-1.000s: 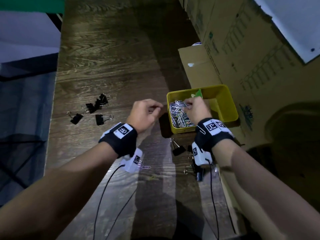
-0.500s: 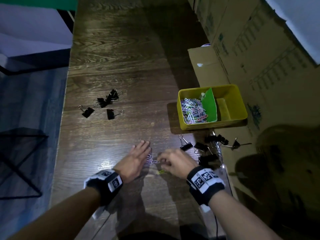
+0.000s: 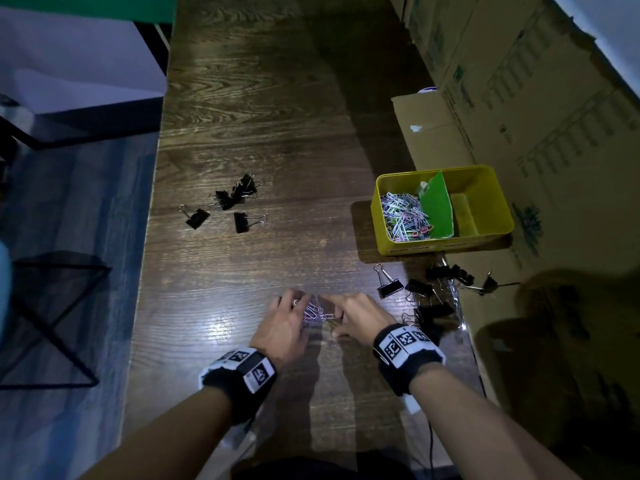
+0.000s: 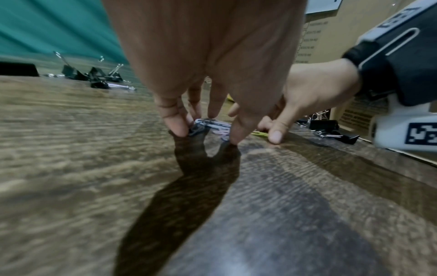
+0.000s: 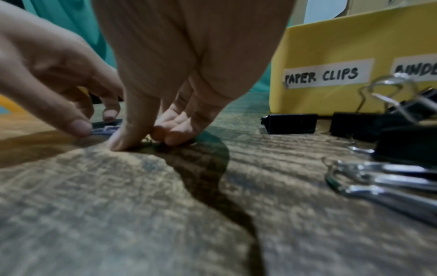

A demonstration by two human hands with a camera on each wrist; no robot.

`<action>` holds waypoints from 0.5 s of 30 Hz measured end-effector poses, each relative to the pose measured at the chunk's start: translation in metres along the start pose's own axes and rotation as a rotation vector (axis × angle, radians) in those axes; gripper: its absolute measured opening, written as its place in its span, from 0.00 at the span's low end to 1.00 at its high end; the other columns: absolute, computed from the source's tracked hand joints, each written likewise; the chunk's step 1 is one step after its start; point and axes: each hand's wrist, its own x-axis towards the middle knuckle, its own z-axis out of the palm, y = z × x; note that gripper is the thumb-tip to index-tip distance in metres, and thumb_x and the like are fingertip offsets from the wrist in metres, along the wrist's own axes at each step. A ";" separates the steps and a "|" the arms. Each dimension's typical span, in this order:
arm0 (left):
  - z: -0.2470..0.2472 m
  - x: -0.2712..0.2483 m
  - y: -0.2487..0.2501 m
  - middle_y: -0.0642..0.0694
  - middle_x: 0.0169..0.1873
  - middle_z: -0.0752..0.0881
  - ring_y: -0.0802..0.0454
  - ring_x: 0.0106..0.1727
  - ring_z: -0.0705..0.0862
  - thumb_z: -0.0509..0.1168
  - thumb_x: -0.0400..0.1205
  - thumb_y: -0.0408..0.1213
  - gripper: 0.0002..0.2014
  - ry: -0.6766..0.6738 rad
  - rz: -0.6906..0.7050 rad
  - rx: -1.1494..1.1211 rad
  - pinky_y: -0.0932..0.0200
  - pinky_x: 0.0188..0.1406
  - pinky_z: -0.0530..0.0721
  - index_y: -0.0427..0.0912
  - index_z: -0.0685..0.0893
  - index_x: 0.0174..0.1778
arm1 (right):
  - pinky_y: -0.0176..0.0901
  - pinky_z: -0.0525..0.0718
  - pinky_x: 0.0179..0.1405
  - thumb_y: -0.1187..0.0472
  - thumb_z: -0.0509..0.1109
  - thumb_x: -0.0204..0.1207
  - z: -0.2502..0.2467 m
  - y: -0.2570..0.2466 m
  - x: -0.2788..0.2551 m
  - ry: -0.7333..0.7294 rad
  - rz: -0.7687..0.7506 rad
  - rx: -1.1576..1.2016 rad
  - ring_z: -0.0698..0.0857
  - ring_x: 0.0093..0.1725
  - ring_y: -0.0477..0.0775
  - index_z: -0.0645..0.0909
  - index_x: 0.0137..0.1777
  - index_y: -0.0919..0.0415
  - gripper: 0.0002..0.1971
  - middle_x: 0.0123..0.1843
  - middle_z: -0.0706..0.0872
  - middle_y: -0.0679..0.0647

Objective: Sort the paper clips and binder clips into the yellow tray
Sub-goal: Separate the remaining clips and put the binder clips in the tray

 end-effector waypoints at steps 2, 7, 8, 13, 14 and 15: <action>0.004 0.003 0.008 0.41 0.70 0.69 0.41 0.66 0.68 0.60 0.78 0.34 0.27 -0.028 -0.010 0.021 0.53 0.68 0.66 0.39 0.67 0.75 | 0.41 0.79 0.47 0.62 0.80 0.65 -0.003 -0.001 0.005 0.008 0.001 0.003 0.78 0.42 0.48 0.68 0.77 0.50 0.40 0.54 0.83 0.55; 0.010 0.010 0.009 0.42 0.63 0.74 0.41 0.60 0.75 0.67 0.77 0.46 0.25 -0.089 -0.022 -0.074 0.51 0.63 0.76 0.40 0.75 0.69 | 0.36 0.72 0.46 0.60 0.82 0.62 -0.007 0.001 0.008 0.055 -0.031 -0.028 0.80 0.49 0.51 0.79 0.70 0.53 0.33 0.54 0.83 0.56; 0.011 0.012 0.008 0.41 0.60 0.75 0.40 0.59 0.77 0.69 0.75 0.49 0.27 -0.102 -0.020 -0.096 0.50 0.60 0.79 0.39 0.77 0.67 | 0.34 0.70 0.45 0.59 0.82 0.63 -0.006 0.002 0.007 0.070 -0.032 -0.022 0.79 0.48 0.49 0.81 0.68 0.54 0.30 0.53 0.83 0.55; 0.005 0.017 0.006 0.42 0.57 0.80 0.42 0.58 0.79 0.68 0.74 0.55 0.27 -0.116 0.043 -0.003 0.52 0.56 0.79 0.43 0.80 0.64 | 0.37 0.79 0.52 0.56 0.81 0.64 0.006 0.008 0.005 0.102 0.043 0.088 0.82 0.47 0.48 0.88 0.54 0.62 0.19 0.48 0.83 0.50; 0.004 0.018 0.007 0.42 0.57 0.80 0.42 0.59 0.79 0.67 0.75 0.55 0.26 -0.126 0.051 0.027 0.52 0.57 0.78 0.44 0.80 0.65 | 0.37 0.79 0.51 0.56 0.81 0.64 0.009 0.009 0.004 0.113 0.055 0.104 0.82 0.46 0.47 0.88 0.51 0.61 0.17 0.46 0.82 0.48; 0.002 0.018 0.008 0.43 0.57 0.80 0.42 0.59 0.78 0.66 0.75 0.55 0.26 -0.141 0.057 0.057 0.52 0.57 0.77 0.44 0.79 0.65 | 0.34 0.78 0.48 0.56 0.81 0.64 0.010 0.010 0.004 0.123 0.059 0.120 0.81 0.44 0.46 0.88 0.49 0.61 0.15 0.44 0.81 0.46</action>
